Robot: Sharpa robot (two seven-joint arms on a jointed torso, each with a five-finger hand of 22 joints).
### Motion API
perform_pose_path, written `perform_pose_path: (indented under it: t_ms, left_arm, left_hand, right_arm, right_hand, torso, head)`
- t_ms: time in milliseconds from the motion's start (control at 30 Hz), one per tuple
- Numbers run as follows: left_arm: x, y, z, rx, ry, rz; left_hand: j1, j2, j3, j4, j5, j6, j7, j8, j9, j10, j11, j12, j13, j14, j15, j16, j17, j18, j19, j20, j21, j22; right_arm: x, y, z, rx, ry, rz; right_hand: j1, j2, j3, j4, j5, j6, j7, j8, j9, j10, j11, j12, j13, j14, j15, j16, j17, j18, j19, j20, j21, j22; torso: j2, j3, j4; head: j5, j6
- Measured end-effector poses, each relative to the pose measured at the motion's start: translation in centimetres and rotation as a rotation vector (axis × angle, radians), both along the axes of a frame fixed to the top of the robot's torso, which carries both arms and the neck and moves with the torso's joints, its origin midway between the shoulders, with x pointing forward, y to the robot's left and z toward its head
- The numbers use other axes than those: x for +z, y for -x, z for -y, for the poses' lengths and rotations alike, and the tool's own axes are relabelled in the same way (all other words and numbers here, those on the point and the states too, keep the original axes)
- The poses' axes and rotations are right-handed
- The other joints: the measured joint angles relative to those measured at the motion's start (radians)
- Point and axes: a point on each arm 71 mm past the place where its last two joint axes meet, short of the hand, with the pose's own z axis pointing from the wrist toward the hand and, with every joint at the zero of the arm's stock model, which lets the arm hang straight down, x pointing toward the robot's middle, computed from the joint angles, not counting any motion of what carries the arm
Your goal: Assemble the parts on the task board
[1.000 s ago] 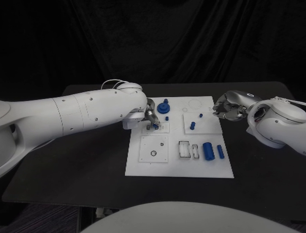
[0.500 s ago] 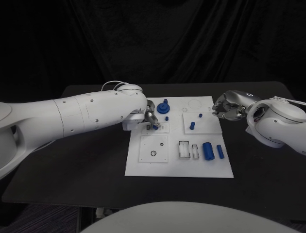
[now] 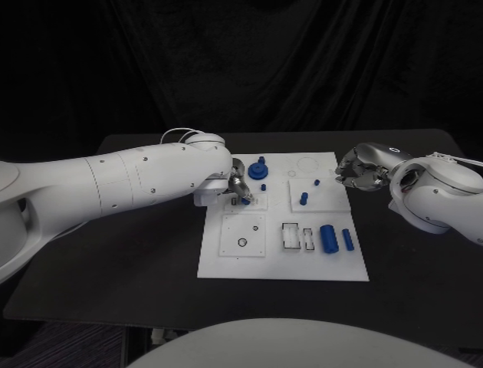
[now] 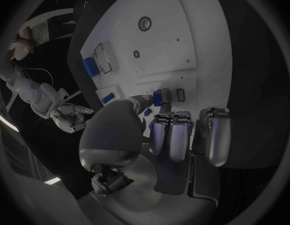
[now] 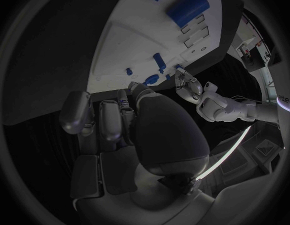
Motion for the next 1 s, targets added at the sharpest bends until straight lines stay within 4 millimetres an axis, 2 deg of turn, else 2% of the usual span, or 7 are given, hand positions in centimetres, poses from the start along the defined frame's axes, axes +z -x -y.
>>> perform_pose_path:
  t_ms: [233, 533, 733, 1000]
  left_arm:
    - [-0.07, -0.01, 0.11, 0.0, 0.001, -0.001]
    - [-0.19, -0.15, 0.35, 0.001, 0.002, 0.0]
    - [-0.27, -0.12, 0.42, 0.0, 0.004, -0.002]
    - [-0.36, -0.09, 0.35, 0.001, 0.004, -0.003]
  left_hand:
    - [-0.011, 0.006, 0.003, -0.003, 0.0, 0.001, -0.001, 0.0, 0.003, 0.0, 0.0, 0.0, 0.0, 0.0, 0.0, 0.0, 0.001, 0.0, 0.0, 0.0, -0.008, 0.0]
    - [-0.025, 0.02, -0.009, -0.014, -0.035, 0.003, 0.001, 0.002, 0.001, 0.0, 0.0, 0.0, 0.0, 0.0, 0.0, 0.0, 0.001, 0.0, 0.0, 0.0, -0.008, 0.0]
    - [-0.044, 0.038, -0.034, -0.017, -0.083, 0.003, 0.001, 0.002, -0.007, 0.0, 0.0, 0.0, 0.0, 0.0, 0.0, 0.0, 0.001, 0.0, 0.0, 0.0, -0.008, 0.0]
    - [-0.045, 0.039, -0.044, -0.018, -0.092, -0.003, 0.006, -0.002, -0.01, 0.0, 0.0, 0.0, 0.0, 0.0, 0.0, 0.0, 0.001, 0.0, 0.0, 0.0, -0.013, 0.0]
  right_arm:
    - [-0.01, 0.02, -0.03, 0.001, 0.0, -0.003]
    - [-0.04, 0.04, -0.01, 0.001, 0.001, -0.007]
    - [-0.07, 0.06, -0.02, 0.001, 0.002, -0.012]
    - [-0.11, 0.06, -0.04, 0.002, 0.003, -0.017]
  right_hand:
    - [0.0, 0.0, 0.0, 0.0, 0.0, 0.0, 0.0, 0.0, 0.0, 0.0, 0.0, 0.0, 0.0, 0.0, 0.0, 0.0, 0.0, 0.0, 0.0, 0.0, 0.0, 0.0]
    - [0.0, 0.0, 0.0, 0.0, 0.0, 0.0, 0.0, 0.0, 0.0, 0.0, 0.0, 0.0, 0.0, 0.0, 0.0, 0.0, -0.002, 0.0, 0.0, 0.0, -0.006, 0.0]
    - [0.0, 0.0, 0.0, 0.0, 0.0, 0.0, 0.0, 0.0, 0.0, -0.001, -0.001, 0.0, 0.0, 0.0, 0.0, 0.0, -0.002, 0.0, 0.0, 0.0, -0.006, 0.0]
    - [0.0, 0.0, 0.0, 0.0, 0.0, 0.0, 0.0, 0.0, -0.001, -0.004, -0.004, 0.0, 0.0, 0.0, 0.0, 0.0, -0.002, 0.0, 0.0, 0.0, -0.006, 0.0]
  torso:
    - [0.0, 0.0001, 0.0007]
    - [0.0, 0.0001, 0.0006]
    - [0.0, 0.0001, 0.0006]
    - [0.0, 0.0, -0.0002]
  head:
    - [0.001, 0.0]
    - [0.004, 0.0]
    - [0.004, 0.0]
    - [0.008, 0.0]
